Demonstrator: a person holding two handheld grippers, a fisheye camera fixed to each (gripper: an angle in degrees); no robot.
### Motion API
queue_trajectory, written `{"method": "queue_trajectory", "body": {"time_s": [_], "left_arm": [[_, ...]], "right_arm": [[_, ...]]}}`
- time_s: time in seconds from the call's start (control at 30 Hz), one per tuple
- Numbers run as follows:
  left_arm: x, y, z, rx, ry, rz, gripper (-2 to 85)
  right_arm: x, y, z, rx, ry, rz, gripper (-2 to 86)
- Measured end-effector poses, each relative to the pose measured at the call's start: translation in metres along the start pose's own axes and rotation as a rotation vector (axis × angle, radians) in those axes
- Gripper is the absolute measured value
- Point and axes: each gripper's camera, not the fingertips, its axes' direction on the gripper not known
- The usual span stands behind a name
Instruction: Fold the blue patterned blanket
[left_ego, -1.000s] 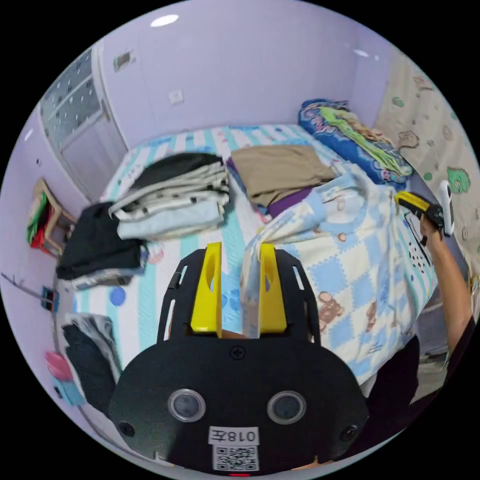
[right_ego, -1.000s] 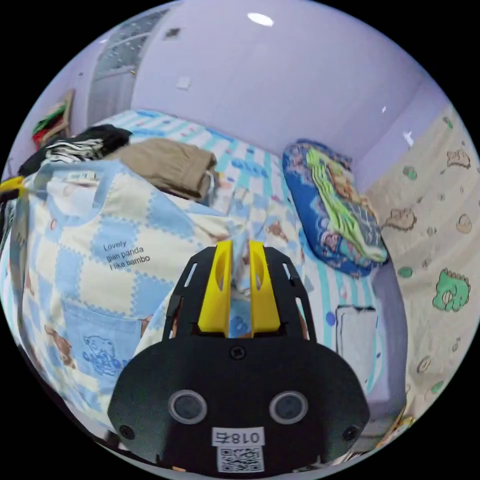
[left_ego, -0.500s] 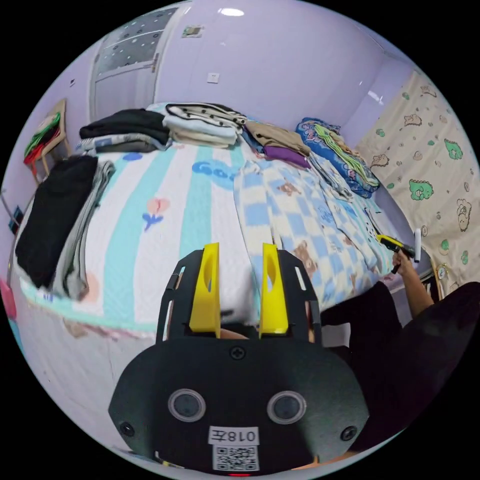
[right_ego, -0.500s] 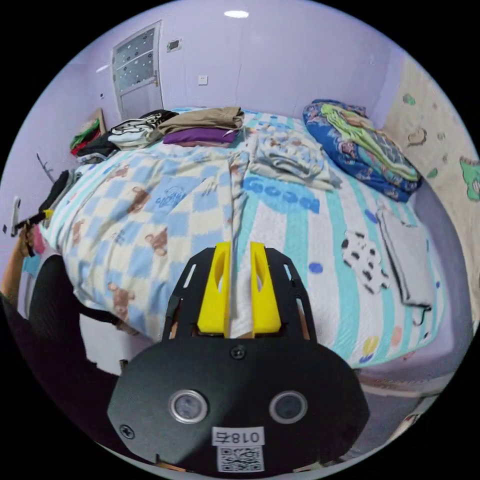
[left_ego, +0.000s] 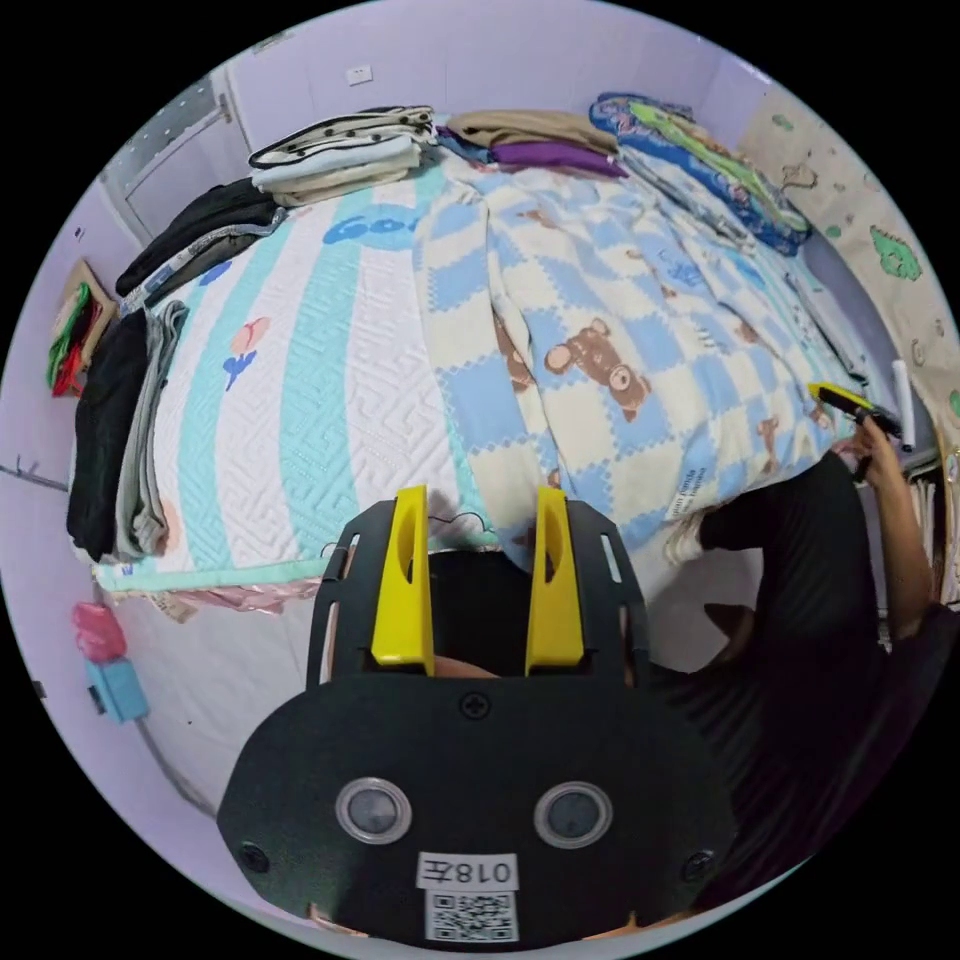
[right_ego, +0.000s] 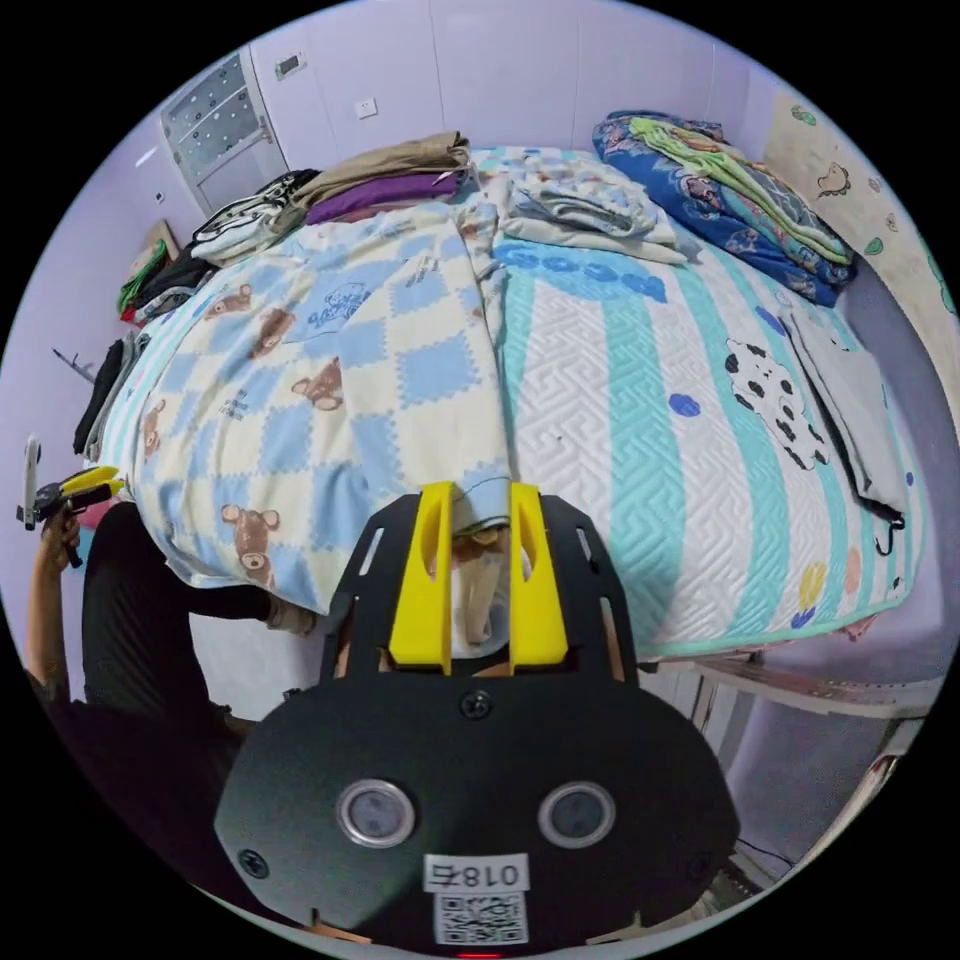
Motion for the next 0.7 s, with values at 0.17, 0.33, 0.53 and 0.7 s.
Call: {"method": "queue_trajectory", "body": {"time_s": [0.17,0.33,0.53,0.7], "left_arm": [[0.049,-0.045,0.018,-0.100,-0.184,0.009,9.4],[0.078,-0.054,-0.005,-0.085,-0.166,0.058,-0.4],[0.093,-0.057,-0.050,-0.050,-0.143,0.052,-1.0],[0.089,-0.061,-0.096,-0.003,-0.173,-0.012,-1.0]], "right_arm": [[0.000,-0.011,-0.014,0.063,0.110,-0.020,3.3],[0.005,-0.025,-0.031,0.100,0.267,-0.066,2.8],[0.032,-0.050,-0.047,0.126,0.372,-0.059,2.2],[0.093,-0.083,-0.072,0.192,0.586,0.101,1.6]]}}
